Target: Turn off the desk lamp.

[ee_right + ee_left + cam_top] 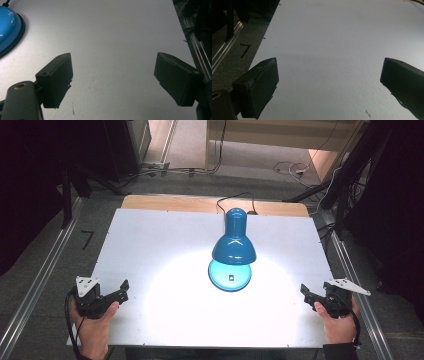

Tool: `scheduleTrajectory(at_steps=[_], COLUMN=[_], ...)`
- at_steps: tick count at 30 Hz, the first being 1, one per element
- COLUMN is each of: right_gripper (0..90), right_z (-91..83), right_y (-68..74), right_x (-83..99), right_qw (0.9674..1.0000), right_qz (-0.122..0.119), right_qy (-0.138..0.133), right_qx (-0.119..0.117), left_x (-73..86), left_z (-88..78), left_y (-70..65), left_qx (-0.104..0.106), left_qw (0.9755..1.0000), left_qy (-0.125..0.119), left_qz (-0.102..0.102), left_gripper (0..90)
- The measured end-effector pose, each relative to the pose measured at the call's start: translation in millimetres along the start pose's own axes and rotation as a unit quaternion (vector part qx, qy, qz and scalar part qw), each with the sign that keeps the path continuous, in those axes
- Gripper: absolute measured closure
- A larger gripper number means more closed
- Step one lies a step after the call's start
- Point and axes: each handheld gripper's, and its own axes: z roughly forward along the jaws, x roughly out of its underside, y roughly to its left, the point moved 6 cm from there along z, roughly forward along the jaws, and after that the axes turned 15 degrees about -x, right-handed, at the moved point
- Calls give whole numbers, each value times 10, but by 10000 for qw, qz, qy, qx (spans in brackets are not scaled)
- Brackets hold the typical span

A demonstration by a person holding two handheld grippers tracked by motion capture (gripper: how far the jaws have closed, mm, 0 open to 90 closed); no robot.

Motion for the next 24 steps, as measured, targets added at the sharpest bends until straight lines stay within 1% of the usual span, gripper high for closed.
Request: scheduleTrajectory(at_steps=[3, 4, 6, 9, 11, 12, 13, 19, 24], right_gripper=[143, 143, 142, 142, 142, 142, 142, 142, 142], right_z=[22, 43, 51, 99, 110, 118, 132, 181, 213], right_y=[40, 72, 89, 149, 169, 184, 222, 311, 382], right_x=[-13, -30, -42, -91, -99, -109, -125, -151, -181], right_qw=[10000, 9999, 9999, 9996, 9994, 9994, 9991, 9987, 9983], right_qz=[-41, -107, -102, -79, -91, -134, -154, -259, -322], right_qy=[8, 13, 5, 42, 76, 94, 124, 136, 127], right_qx=[-45, -70, -96, -278, -313, -315, -382, -419, -467], left_x=[2, 4, 6, 12, 11, 11, 12, 15, 11], left_z=[-1, -1, -1, -1, -3, -3, -2, 3, 4], left_y=[0, 1, 1, 4, 5, 7, 6, -9, -18], left_qx=[-2, -4, -1, 18, 28, 30, 38, 83, 94], left_qw=[10000, 10000, 10000, 10000, 10000, 10000, 10000, 9999, 9999], left_qy=[3, 12, 17, 46, 31, 30, 37, 65, 63], left_qz=[3, 3, -16, -35, -54, -56, -67, -20, -27], left_gripper=[22, 21, 22, 21, 21, 22, 21, 21, 21])
